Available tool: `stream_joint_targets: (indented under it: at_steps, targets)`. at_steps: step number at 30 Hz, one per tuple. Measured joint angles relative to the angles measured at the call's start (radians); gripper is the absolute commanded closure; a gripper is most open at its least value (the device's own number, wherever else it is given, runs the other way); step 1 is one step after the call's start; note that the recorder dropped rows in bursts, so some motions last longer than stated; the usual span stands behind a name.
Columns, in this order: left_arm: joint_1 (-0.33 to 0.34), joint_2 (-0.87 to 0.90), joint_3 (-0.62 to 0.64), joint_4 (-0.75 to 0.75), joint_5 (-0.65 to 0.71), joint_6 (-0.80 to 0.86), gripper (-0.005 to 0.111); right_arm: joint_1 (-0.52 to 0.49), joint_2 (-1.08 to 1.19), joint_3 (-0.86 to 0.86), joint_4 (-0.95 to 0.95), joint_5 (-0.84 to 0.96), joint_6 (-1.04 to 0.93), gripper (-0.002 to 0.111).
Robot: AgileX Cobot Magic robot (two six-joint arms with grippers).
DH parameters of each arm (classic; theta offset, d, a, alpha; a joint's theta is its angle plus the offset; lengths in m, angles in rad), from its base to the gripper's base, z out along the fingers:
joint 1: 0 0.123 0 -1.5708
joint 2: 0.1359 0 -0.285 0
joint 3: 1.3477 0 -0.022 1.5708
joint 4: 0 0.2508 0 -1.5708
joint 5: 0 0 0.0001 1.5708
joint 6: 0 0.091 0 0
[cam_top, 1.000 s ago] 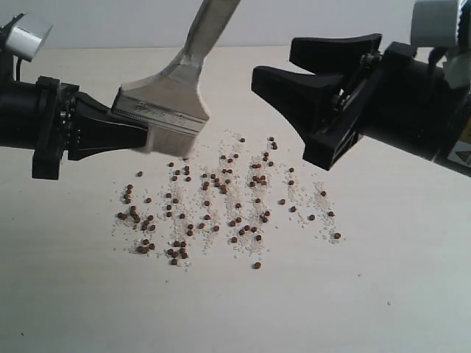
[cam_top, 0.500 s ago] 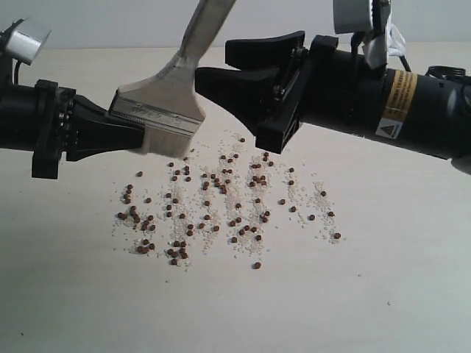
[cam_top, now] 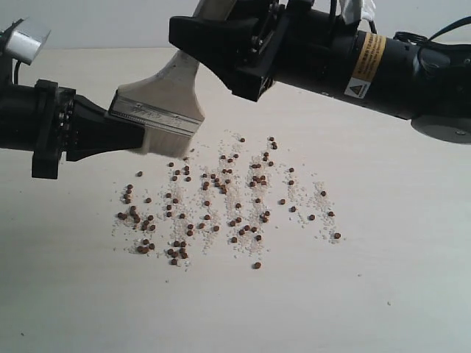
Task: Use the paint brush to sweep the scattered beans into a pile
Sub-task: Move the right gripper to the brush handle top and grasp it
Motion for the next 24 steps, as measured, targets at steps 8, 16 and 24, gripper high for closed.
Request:
stream_joint_targets:
  at_steps: [8, 16, 24]
  targets:
    - [0.0, 0.0, 0.0, 0.0, 0.0, 0.002, 0.107, 0.0, 0.013, -0.022, -0.005, -0.037, 0.029, 0.064]
    - [0.0, 0.0, 0.0, -0.005, 0.0, 0.002, 0.107, 0.0, 0.013, -0.022, 0.002, -0.044, 0.029, 0.089]
    - [0.0, 0.0, 0.0, -0.012, 0.0, 0.002, 0.107, 0.0, 0.013, -0.022, 0.065, -0.053, 0.025, 0.07]
